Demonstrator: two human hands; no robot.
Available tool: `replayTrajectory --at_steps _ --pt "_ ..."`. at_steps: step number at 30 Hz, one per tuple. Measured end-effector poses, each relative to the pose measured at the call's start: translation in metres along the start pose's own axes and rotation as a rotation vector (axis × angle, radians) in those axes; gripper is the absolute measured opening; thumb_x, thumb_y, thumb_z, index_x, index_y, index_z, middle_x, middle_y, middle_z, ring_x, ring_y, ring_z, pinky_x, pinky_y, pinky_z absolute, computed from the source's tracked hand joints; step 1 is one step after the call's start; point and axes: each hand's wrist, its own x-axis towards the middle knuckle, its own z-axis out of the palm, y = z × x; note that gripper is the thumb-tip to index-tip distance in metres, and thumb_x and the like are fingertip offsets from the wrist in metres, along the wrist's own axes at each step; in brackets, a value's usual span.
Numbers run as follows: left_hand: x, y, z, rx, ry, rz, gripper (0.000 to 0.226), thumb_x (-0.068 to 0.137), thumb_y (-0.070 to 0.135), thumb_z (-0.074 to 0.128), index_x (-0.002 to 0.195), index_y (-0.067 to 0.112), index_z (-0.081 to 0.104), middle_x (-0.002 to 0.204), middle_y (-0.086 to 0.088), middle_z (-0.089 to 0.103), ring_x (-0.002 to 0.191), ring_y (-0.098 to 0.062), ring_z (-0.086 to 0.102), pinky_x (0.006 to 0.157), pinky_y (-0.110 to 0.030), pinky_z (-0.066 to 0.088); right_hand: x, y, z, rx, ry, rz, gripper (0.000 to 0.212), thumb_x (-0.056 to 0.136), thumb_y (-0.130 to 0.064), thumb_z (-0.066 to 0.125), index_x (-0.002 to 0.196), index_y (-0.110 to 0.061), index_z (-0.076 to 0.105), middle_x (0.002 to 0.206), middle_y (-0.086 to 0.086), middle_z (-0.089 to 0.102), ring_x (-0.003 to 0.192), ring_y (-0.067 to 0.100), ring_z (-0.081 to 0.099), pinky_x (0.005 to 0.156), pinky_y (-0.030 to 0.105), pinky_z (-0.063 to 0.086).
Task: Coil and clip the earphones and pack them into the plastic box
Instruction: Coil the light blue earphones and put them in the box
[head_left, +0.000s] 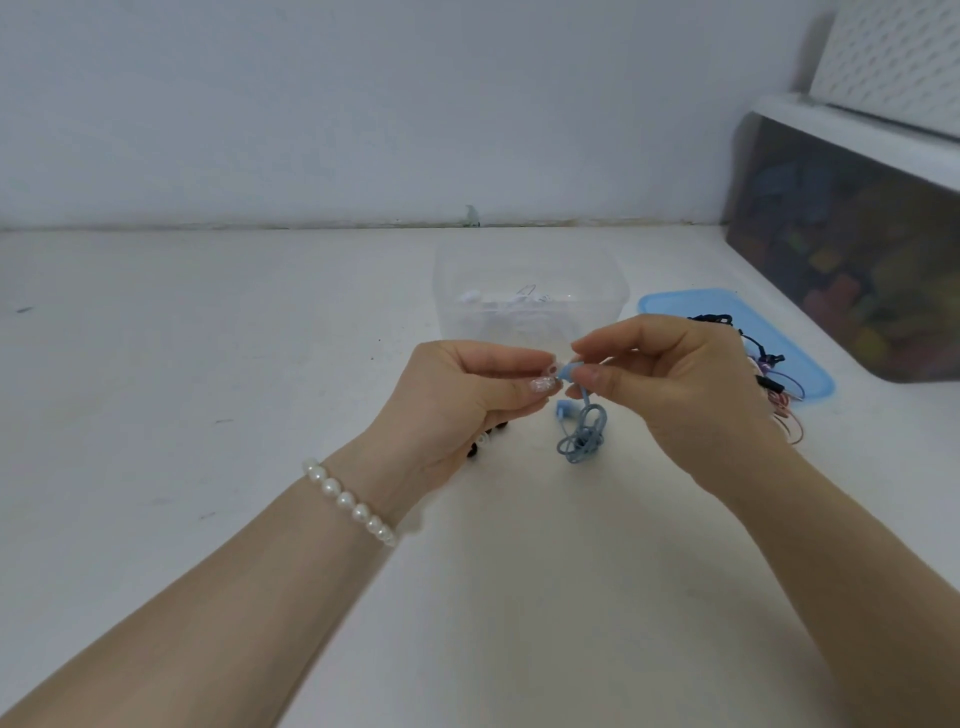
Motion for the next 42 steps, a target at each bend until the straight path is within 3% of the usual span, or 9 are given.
replayTrajectory --at_steps 11,20,35,42 --pt "-0.001 0.0 0.0 -0.027 0.016 -0.007 0.013 0.073 -0.01 0.064 0.083 -0.002 0.069 0.074 -0.01 0.073 0.071 -0.017 0.071 0.067 -0.02 0.056 -0.002 0.0 0.001 0.028 0.016 -0.049 0.016 0.07 0.006 0.071 0.075 -0.008 0.068 0.058 -0.004 0.07 0.057 0.01 0.067 0.064 0.018 0.055" --pt "-0.001 -0.002 0.002 0.015 0.03 0.012 0.014 0.072 -0.01 0.065 0.084 -0.003 0.069 0.075 -0.012 0.072 0.069 -0.019 0.07 0.068 -0.022 0.057 -0.001 0.004 0.001 -0.079 0.052 -0.046 0.017 0.069 -0.002 0.075 0.072 -0.018 0.069 0.06 -0.008 0.07 0.058 0.01 0.066 0.068 0.028 0.055" --pt "-0.001 -0.004 0.003 -0.094 0.019 -0.041 0.013 0.075 -0.014 0.06 0.077 -0.003 0.068 0.072 -0.014 0.072 0.07 -0.021 0.071 0.067 -0.022 0.057 0.001 0.005 0.006 -0.058 0.079 -0.04 0.024 0.067 0.007 0.073 0.061 -0.013 0.063 0.049 -0.013 0.063 0.051 0.002 0.06 0.059 0.015 0.051" --pt "-0.001 -0.007 0.005 -0.116 0.038 -0.07 0.012 0.074 -0.013 0.061 0.077 -0.003 0.067 0.07 -0.013 0.072 0.068 -0.019 0.071 0.069 -0.023 0.058 -0.002 0.012 0.013 -0.189 0.146 -0.122 0.032 0.071 0.009 0.069 0.06 -0.02 0.06 0.06 -0.009 0.062 0.058 0.002 0.058 0.056 0.008 0.044"
